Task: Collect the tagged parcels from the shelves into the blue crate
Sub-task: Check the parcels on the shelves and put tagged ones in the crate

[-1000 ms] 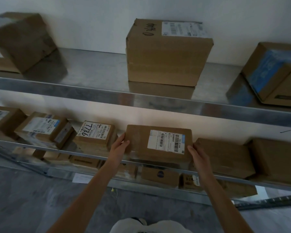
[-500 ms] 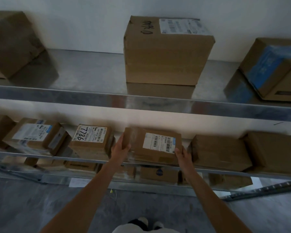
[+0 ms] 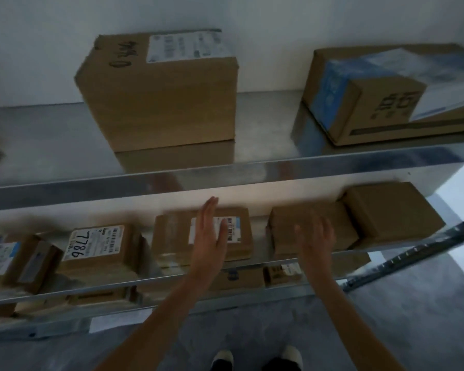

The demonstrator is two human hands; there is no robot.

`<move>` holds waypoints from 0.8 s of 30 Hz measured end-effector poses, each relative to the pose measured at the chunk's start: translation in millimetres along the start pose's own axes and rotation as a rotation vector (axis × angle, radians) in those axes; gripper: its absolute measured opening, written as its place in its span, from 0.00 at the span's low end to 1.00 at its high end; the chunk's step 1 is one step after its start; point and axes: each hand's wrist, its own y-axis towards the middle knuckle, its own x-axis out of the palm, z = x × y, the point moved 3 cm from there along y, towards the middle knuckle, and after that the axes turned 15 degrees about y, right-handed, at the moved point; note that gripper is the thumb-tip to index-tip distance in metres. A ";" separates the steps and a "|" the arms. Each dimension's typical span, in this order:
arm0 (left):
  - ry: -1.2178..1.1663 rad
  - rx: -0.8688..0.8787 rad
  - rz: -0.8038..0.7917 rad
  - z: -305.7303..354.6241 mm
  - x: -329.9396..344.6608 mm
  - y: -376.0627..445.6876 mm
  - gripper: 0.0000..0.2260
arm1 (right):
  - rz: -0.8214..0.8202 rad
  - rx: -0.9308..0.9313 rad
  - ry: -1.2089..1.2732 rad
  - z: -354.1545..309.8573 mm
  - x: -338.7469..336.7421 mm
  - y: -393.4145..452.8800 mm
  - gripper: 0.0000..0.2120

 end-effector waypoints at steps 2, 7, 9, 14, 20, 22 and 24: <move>-0.066 0.014 -0.109 36.5 32.0 0.3 0.21 | 0.067 0.084 0.030 15.6 -33.5 19.4 0.27; -0.215 -0.276 -0.363 76.5 122.8 8.0 0.26 | -0.045 0.243 0.020 57.6 -73.8 62.5 0.30; -0.228 -0.448 -0.356 63.2 153.3 11.3 0.29 | -0.179 0.289 0.029 69.6 -77.5 70.5 0.32; -0.380 -0.730 -0.231 64.5 174.8 -10.1 0.17 | -0.444 0.368 0.132 81.2 -88.8 75.4 0.39; -0.550 -0.931 -0.004 91.8 143.1 -41.1 0.23 | -0.712 0.244 0.277 68.2 -114.3 65.5 0.43; -0.584 -0.908 0.107 98.3 124.9 -48.0 0.20 | -0.731 0.158 0.345 58.7 -128.7 63.9 0.44; -0.614 -0.872 0.163 101.1 109.8 -50.1 0.17 | -0.695 0.123 0.439 50.2 -141.3 71.4 0.43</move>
